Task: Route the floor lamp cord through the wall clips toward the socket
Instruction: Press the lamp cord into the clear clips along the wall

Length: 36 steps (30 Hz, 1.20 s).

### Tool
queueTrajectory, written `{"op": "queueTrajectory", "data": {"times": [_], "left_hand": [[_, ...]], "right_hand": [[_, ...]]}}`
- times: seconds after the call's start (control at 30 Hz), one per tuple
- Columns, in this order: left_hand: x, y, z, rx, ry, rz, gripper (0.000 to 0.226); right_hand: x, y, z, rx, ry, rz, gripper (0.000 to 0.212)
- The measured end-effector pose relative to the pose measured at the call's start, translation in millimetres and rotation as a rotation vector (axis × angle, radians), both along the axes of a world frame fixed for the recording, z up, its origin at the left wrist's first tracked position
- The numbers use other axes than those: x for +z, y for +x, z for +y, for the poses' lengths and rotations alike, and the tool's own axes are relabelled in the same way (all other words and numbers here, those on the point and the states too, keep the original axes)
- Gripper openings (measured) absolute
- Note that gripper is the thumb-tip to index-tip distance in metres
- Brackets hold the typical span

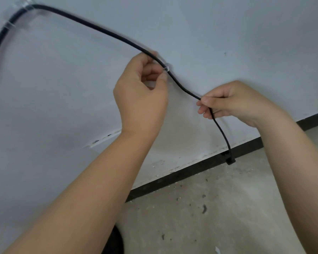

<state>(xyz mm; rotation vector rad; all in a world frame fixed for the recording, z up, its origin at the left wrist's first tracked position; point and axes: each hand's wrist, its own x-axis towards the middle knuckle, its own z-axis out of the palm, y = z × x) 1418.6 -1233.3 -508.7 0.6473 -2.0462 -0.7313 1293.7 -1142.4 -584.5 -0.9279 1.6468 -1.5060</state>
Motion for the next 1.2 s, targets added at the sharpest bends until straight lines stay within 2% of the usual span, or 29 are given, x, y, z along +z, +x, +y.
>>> {"op": "queueTrajectory", "data": {"times": [0.13,0.3,0.47,0.6,0.7,0.83,0.97,1.07,1.13,1.2], "left_hand": [[-1,11,-4,0.015,-0.061,-0.042,0.031],[-21,33,-13,0.074,0.019,-0.071,0.034],[-65,59,-20,0.116,0.124,-0.174,0.031],[-114,87,-18,0.154,0.240,-0.268,0.027],[-153,115,-12,0.220,0.362,-0.294,0.024],[-193,141,0,0.268,0.522,-0.304,0.024],[-214,149,7,0.136,0.618,-0.461,0.033],[-221,145,7,-0.010,0.556,-0.569,0.042],[-222,144,6,-0.067,0.540,-0.565,0.039],[-222,147,3,-0.069,0.594,-0.527,0.027]], "right_hand": [[-11,11,-12,0.020,0.004,0.064,0.024],[-18,21,-21,-0.008,0.015,0.179,0.022],[-32,34,-30,-0.041,0.112,0.524,0.018],[-52,55,-36,0.023,0.133,0.371,0.013],[-66,66,-40,-0.047,0.113,0.220,0.014],[-79,78,-43,-0.064,0.205,0.246,0.016],[-97,105,-39,-0.006,0.331,0.180,0.020],[-103,128,-37,0.060,0.355,0.059,0.020],[-101,137,-38,0.097,0.331,-0.008,0.017],[-97,143,-39,0.123,0.308,-0.060,0.021]]}}
